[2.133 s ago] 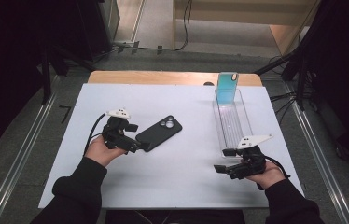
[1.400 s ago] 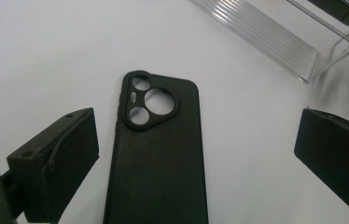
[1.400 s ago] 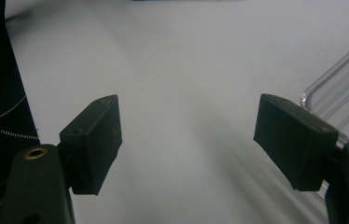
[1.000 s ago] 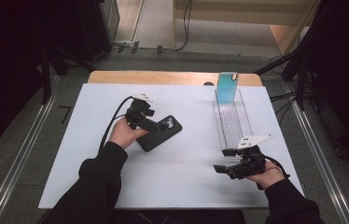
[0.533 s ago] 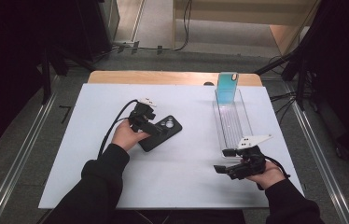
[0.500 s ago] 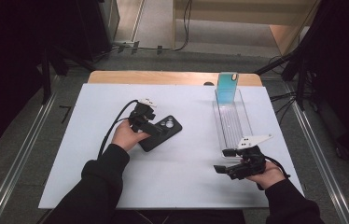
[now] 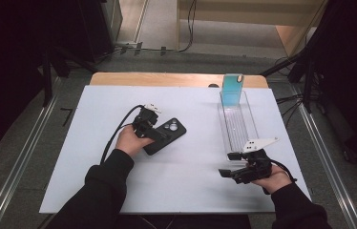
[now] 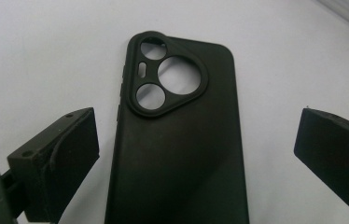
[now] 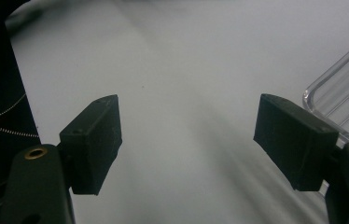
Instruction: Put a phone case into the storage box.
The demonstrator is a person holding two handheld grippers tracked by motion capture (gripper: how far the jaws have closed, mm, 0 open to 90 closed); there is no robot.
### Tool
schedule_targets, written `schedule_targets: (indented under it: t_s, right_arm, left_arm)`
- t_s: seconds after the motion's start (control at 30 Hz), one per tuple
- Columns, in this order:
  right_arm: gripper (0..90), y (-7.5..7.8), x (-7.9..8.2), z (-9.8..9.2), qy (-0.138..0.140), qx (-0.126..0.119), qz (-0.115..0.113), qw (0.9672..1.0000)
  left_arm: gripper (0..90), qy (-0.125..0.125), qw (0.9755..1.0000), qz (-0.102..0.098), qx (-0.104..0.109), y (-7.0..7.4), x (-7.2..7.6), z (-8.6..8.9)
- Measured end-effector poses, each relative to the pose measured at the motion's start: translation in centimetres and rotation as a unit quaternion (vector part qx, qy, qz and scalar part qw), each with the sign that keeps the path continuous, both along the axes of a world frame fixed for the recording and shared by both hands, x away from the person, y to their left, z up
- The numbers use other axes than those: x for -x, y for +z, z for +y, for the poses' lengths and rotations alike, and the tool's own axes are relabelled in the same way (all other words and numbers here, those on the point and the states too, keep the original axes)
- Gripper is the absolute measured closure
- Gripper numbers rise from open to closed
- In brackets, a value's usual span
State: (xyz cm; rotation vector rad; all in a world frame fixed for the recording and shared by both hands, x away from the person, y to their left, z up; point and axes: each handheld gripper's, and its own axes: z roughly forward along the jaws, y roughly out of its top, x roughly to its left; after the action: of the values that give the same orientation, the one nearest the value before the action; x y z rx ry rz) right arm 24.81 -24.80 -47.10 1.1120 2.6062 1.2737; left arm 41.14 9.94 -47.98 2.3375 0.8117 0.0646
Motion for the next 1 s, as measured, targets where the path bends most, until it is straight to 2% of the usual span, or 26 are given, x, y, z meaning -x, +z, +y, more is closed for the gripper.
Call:
schedule_targets:
  t_s: [0.17,0.27,0.47,0.7,0.93,1.0]
  right_arm:
    - [21.3,0.0,0.0,0.0,0.001,0.000,-0.001,1.0000]
    - [21.3,0.0,0.0,0.0,-0.001,0.000,-0.001,1.0000]
    - [21.3,0.0,0.0,0.0,0.000,0.001,-0.001,1.0000]
    - [21.2,0.0,0.0,0.0,0.001,0.001,-0.001,1.0000]
    - [21.3,0.0,0.1,0.0,0.000,0.001,0.001,1.0000]
    - [21.3,0.0,0.1,0.0,0.001,0.000,-0.002,1.0000]
  left_arm:
    - [0.4,0.008,0.9999,-0.002,-0.012,-0.5,0.1,-0.3]
    - [0.4,0.006,0.9995,-0.008,-0.031,-0.9,0.2,-0.5]
    - [0.4,-0.003,0.9987,-0.004,-0.051,-1.6,0.4,-0.9]
    - [3.6,-0.014,0.9945,-0.052,-0.089,-2.0,1.3,-1.4]
    - [4.7,-0.010,0.9946,-0.055,-0.087,-2.0,1.4,-1.4]
    - [9.2,-0.011,0.9949,-0.059,-0.081,-1.9,1.5,-1.2]
